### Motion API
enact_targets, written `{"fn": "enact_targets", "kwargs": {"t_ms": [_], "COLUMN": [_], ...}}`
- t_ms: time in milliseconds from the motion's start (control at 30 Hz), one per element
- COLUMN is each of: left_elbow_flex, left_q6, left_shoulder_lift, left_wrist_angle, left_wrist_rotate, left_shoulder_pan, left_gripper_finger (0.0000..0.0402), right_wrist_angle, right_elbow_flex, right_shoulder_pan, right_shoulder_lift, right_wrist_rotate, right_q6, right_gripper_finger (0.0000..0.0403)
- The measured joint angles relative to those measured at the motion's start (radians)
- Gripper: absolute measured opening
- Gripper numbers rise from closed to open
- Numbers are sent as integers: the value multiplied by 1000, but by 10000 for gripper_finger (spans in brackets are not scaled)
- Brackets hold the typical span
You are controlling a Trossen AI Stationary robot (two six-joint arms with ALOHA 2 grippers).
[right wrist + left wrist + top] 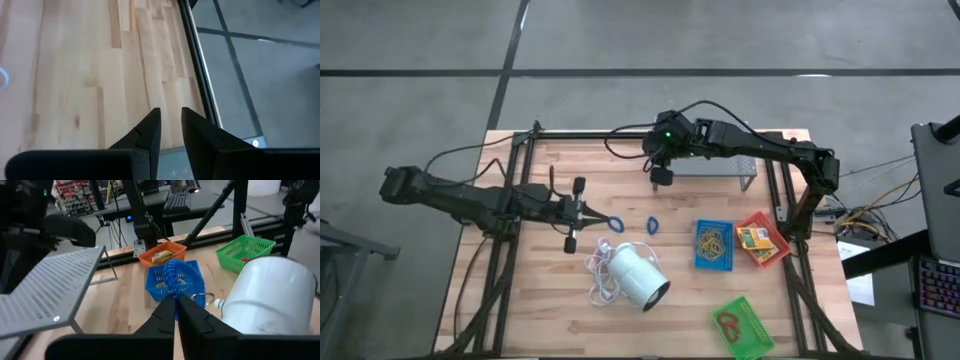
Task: Pick & Place Office Desk Supplies
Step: Put the blue spring keychain into the green bin
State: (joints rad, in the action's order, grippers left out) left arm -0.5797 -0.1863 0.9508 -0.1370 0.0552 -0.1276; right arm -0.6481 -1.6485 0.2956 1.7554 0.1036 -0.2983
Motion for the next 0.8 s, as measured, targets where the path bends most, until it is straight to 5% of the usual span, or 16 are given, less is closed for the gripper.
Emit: {"fn": "enact_targets", "kwargs": {"t_ms": [233, 433, 800], "left_elbow_flex": [1, 2, 4], "left_q6": [-61, -53, -49], "left_shoulder_lift": [0, 0, 0], "left_wrist_angle": [-2, 2, 7], "left_wrist_rotate": [17, 154, 177], "left_shoulder_pan": [0, 0, 0], "left_gripper_finger": [8, 8, 8], "right_wrist_angle": [28, 80, 132], "right_elbow_flex": [0, 1, 5], "right_shoulder_pan": [-4, -14, -80], "right_shoulder_lift": [0, 0, -30], "right_wrist_rotate": [-2, -22, -366], "right_q6": [152, 308, 386], "right_gripper_finger": [72, 72, 72]}}
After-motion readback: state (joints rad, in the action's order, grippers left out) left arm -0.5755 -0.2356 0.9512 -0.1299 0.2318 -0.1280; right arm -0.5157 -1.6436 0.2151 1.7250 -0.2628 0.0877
